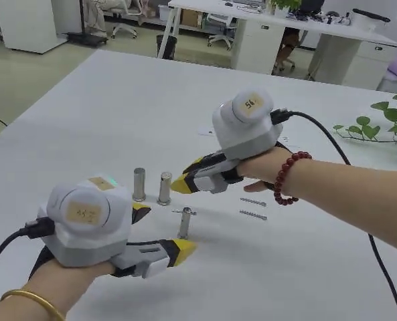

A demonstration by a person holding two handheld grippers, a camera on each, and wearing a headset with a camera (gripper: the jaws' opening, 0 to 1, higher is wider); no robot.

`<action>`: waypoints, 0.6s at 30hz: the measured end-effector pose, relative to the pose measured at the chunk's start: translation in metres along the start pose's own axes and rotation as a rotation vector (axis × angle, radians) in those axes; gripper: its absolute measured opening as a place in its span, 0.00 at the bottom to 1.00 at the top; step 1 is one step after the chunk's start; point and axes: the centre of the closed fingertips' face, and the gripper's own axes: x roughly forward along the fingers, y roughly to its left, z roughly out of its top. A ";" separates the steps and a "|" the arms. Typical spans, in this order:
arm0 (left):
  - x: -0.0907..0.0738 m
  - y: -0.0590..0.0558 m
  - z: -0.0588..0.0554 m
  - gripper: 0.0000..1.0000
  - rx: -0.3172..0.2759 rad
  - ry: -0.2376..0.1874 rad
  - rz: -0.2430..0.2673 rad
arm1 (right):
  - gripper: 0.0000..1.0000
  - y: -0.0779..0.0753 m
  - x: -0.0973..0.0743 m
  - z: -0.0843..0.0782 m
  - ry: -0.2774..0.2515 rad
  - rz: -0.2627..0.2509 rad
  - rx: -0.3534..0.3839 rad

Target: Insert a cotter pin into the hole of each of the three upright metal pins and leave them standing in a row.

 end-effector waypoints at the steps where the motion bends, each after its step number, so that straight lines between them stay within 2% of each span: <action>1: -0.002 0.000 0.001 0.64 -0.001 -0.004 -0.002 | 0.28 -0.002 0.002 0.001 -0.010 -0.009 0.008; 4: -0.006 -0.001 0.004 0.68 -0.008 -0.016 -0.006 | 0.31 -0.009 0.010 0.005 -0.042 -0.018 0.049; 9: -0.012 -0.003 0.010 0.75 -0.028 -0.043 -0.013 | 0.31 -0.009 0.020 0.006 -0.060 -0.023 0.070; 18: -0.020 -0.005 0.009 0.85 -0.013 -0.043 -0.017 | 0.28 -0.012 0.039 0.000 -0.050 -0.021 0.063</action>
